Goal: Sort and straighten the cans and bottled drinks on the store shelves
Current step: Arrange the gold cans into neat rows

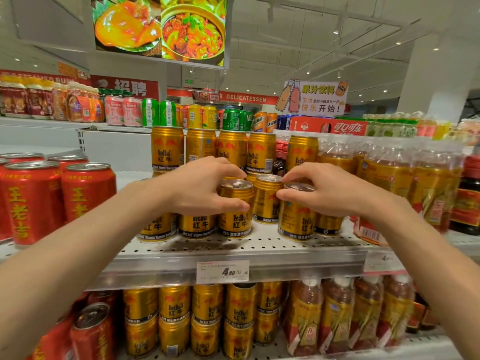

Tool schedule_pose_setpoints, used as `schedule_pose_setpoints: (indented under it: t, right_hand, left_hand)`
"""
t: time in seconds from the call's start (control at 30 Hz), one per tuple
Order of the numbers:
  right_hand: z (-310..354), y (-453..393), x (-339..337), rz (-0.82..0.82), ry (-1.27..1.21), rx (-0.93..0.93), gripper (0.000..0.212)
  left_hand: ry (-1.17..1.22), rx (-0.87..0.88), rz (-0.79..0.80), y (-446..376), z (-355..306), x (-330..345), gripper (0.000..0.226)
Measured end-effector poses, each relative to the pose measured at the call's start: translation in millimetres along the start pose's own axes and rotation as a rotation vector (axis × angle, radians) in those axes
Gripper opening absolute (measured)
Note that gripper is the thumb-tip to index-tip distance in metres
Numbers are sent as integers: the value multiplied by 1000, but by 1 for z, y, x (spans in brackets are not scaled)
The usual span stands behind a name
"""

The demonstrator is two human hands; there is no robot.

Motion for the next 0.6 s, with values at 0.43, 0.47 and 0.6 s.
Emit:
schedule_pose_setpoints:
  t: [0.43,0.47,0.6]
  right_hand:
    - [-12,7,-7,34,-180,-97,58]
    - [-10,5,-5,16,-182,-108,56]
    - [0,-2,5,-71,-215,-148,50]
  left_hand:
    - [134,-43,12,-3,2,8,63]
    - [136,-44,14,-3,2,8,63]
    - [133,-48,10,-3,2,9,64]
Point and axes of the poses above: each hand's wrist, its own y-axis away from the middle knuckle, its own x-axis out of the palm, z = x × y, the point moved 2 cm from there along -y, towards the middle knuckle, and after that the axes turned 12 degrees about -x, right-handed, at the moved point
